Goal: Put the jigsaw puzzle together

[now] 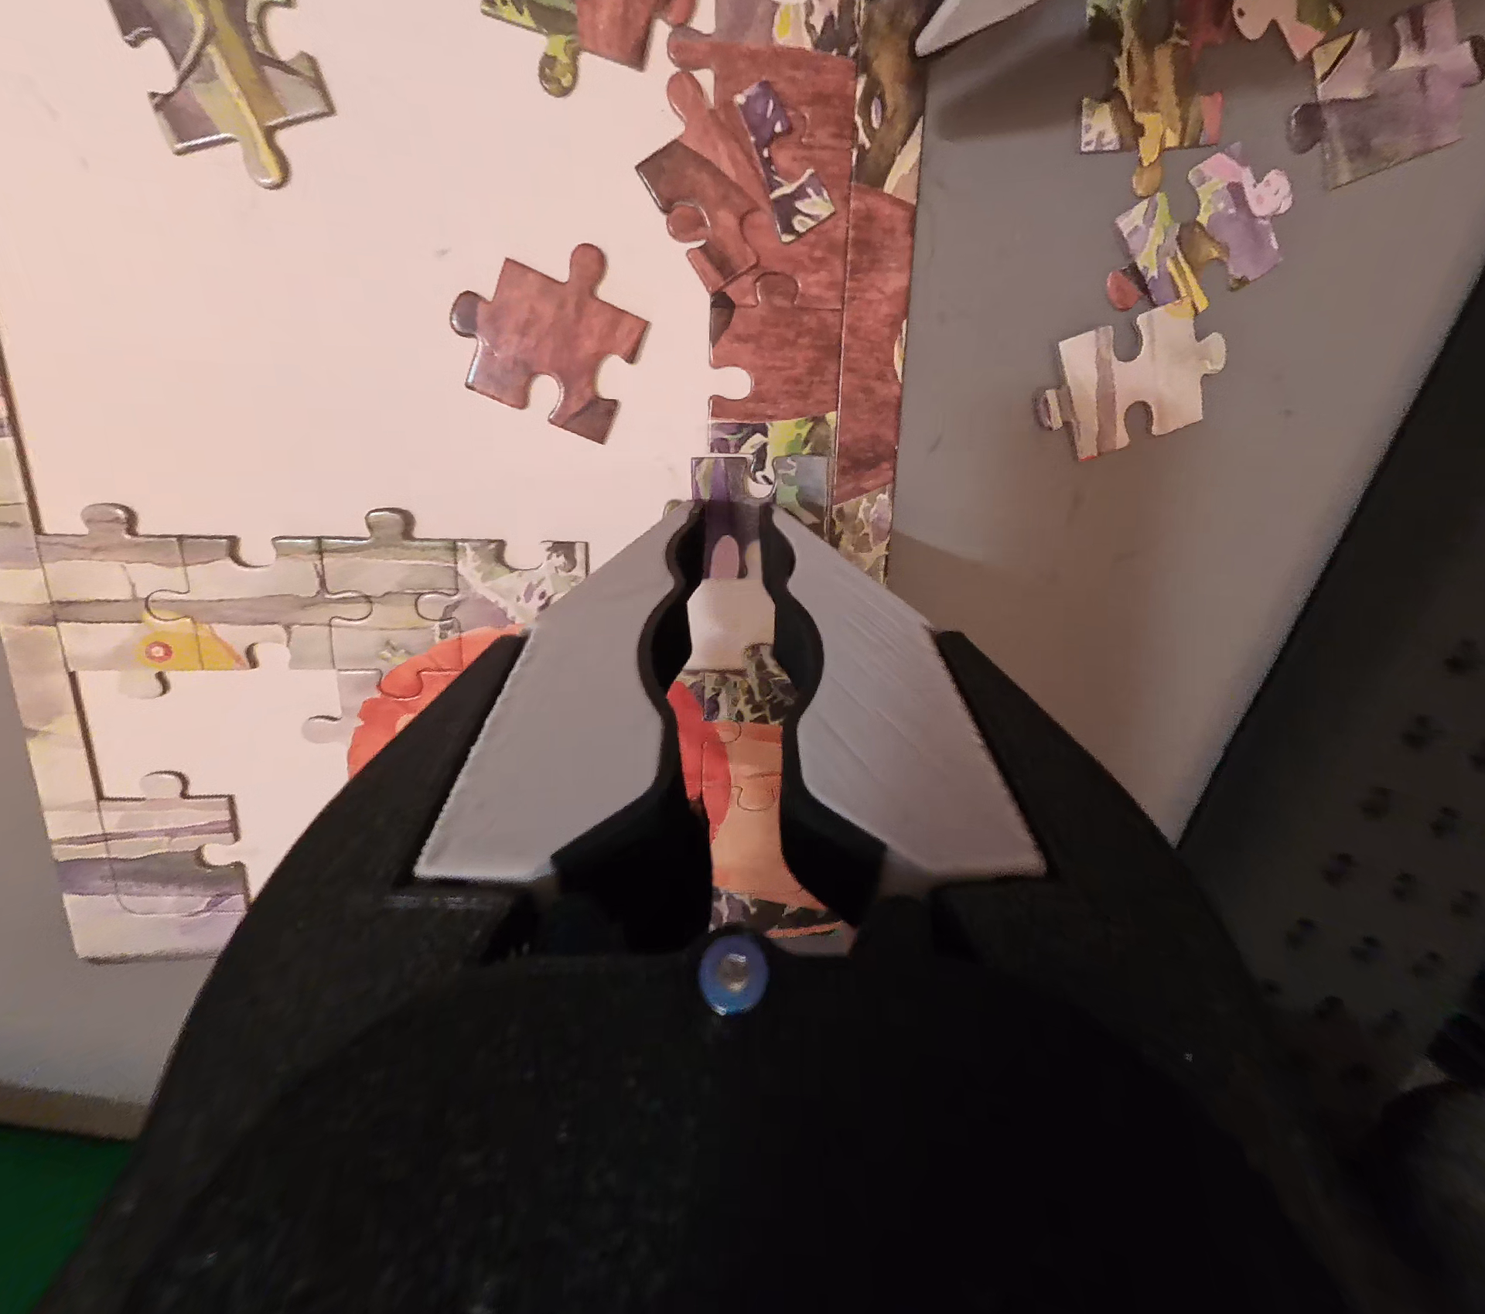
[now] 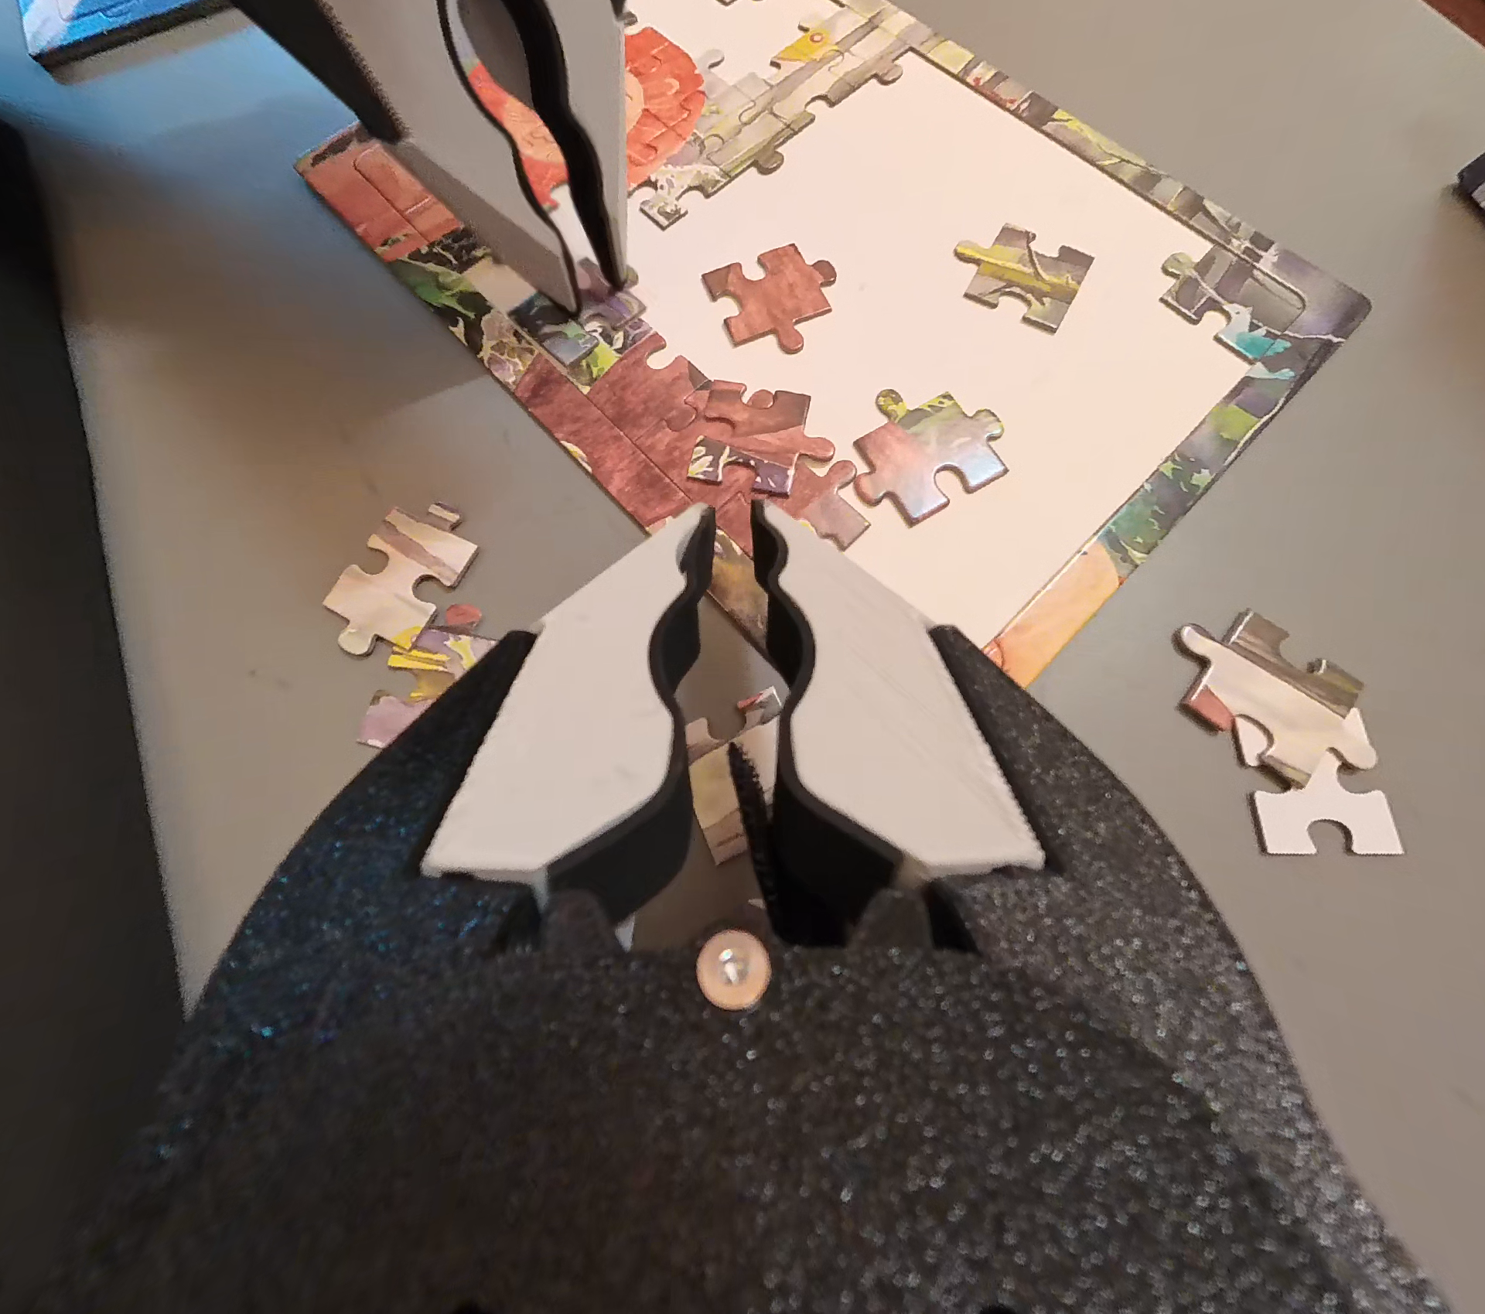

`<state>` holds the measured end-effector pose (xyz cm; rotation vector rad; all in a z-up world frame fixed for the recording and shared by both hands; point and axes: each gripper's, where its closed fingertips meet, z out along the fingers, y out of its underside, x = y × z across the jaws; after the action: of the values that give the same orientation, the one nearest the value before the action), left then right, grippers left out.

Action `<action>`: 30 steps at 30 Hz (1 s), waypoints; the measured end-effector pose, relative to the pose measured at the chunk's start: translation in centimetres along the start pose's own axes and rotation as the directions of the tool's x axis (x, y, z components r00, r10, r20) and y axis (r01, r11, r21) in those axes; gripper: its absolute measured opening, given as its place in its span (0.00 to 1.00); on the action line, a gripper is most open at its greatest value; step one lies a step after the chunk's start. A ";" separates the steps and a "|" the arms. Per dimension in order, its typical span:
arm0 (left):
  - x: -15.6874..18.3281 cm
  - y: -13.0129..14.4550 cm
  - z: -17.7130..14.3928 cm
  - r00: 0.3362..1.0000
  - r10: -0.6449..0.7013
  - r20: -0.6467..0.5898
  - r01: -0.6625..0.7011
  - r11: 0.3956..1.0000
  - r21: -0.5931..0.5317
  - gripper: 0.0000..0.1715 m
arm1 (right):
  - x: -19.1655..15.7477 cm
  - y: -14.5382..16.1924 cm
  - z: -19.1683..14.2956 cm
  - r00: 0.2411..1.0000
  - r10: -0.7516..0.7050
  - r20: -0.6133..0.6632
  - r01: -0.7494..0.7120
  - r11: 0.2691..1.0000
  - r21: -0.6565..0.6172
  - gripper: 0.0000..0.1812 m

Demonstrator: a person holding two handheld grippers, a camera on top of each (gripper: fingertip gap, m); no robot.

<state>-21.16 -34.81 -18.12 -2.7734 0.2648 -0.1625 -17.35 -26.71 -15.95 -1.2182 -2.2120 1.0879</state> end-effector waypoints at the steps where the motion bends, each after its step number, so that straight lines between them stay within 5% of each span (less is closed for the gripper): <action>1: 0.1 -0.1 0.1 1.000 0.011 -0.003 -0.011 1.000 0.002 0.07 | 0.0 0.1 0.0 1.000 -0.001 0.000 0.001 1.000 -0.002 0.05; 30: 1.9 -0.3 0.4 0.990 0.139 0.012 -0.139 0.990 -0.003 0.00 | -0.4 0.9 0.6 0.999 -0.032 0.007 0.032 0.998 -0.050 0.05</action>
<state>-19.20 -34.77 -18.23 -2.7455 0.4533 -0.1102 -17.02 -26.98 -17.01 -1.1976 -2.2686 1.0310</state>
